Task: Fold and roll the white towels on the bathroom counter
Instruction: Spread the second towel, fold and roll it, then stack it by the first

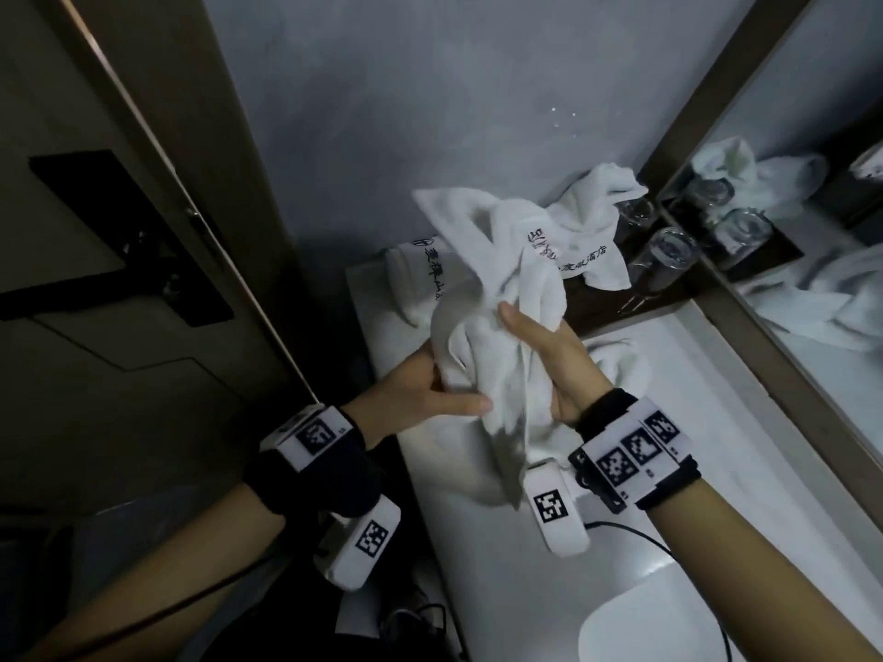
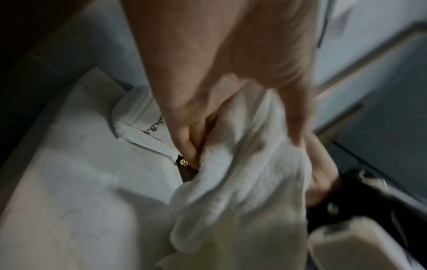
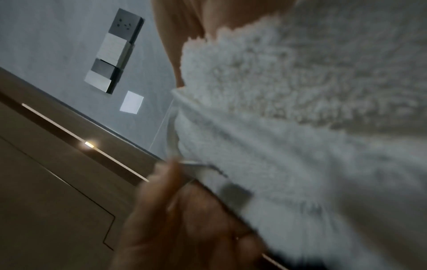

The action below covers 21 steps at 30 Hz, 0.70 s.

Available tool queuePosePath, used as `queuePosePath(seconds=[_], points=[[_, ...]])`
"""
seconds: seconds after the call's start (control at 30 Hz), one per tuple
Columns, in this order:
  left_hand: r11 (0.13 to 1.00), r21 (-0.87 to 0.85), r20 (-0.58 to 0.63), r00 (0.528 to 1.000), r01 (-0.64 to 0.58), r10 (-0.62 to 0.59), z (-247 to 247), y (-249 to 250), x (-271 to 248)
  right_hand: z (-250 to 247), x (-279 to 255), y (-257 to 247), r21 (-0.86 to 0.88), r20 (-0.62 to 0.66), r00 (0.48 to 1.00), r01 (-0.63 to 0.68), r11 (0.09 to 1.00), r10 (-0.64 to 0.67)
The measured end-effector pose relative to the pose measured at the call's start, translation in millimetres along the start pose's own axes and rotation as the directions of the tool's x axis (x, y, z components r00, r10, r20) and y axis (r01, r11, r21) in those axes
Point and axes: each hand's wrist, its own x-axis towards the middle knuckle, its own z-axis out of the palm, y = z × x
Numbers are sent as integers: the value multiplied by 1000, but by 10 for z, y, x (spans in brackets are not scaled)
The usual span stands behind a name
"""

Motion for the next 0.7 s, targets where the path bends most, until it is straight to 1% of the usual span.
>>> queuePosePath(seconds=[0.03,0.07,0.13,0.2,0.27,0.3,0.33,0.37,0.4,0.43,0.47,0.5,0.53,0.57,0.6,0.63,0.67,0.7], points=[[999,48,-35,999,-12,13,23,13,-11,-7,13,-28,-4,21,1000,13,1000,-13],[998,53,-92,995,-22,27,18,2,-4,-26,29,-54,-25,30,999,27,999,-26],[999,-33,-201,980,-13,6,0,-9,28,-88,57,-97,-147,19,998,54,988,-52],[994,-106,-323,945,11,-45,11,80,82,-194,83,-115,-246,31,998,64,967,-59],[991,-133,-451,888,30,-88,2,250,194,-305,106,-169,-242,82,994,88,966,-70],[985,-170,-473,878,-4,-78,-36,322,270,-359,129,-206,-211,102,990,119,970,-99],[968,-240,-466,883,-71,-51,-78,407,350,-412,170,-242,-171,93,986,151,974,-136],[935,-332,-441,897,-125,-37,-119,480,423,-455,218,-262,-143,47,986,165,976,-159],[910,-395,-415,908,-122,-58,-162,500,489,-483,254,-240,-130,-17,987,154,979,-157],[895,-438,-375,922,-87,-94,-198,467,538,-499,275,-181,-156,-74,989,117,981,-130],[920,-390,-359,925,-27,-125,-212,393,546,-519,291,-84,-223,-115,990,53,973,-80],[959,-284,-351,928,18,-122,-219,289,535,-540,297,35,-346,-133,991,-36,937,-11],[995,-92,-326,943,46,-74,-213,172,487,-554,298,175,-508,-129,988,-135,851,80],[992,113,-282,959,53,-19,-209,20,454,-571,283,327,-664,-126,975,-220,715,183],[949,310,-225,974,49,23,-192,-106,416,-578,267,480,-796,-130,955,-261,546,268],[876,478,-186,982,54,41,-168,-220,382,-571,248,622,-896,-147,940,-259,361,309],[803,592,-176,984,72,42,-142,-320,346,-554,224,753,-954,-163,936,-230,194,311],[751,655,-188,980,79,61,-110,-391,309,-524,191,864,-974,-178,940,-210,81,290]])
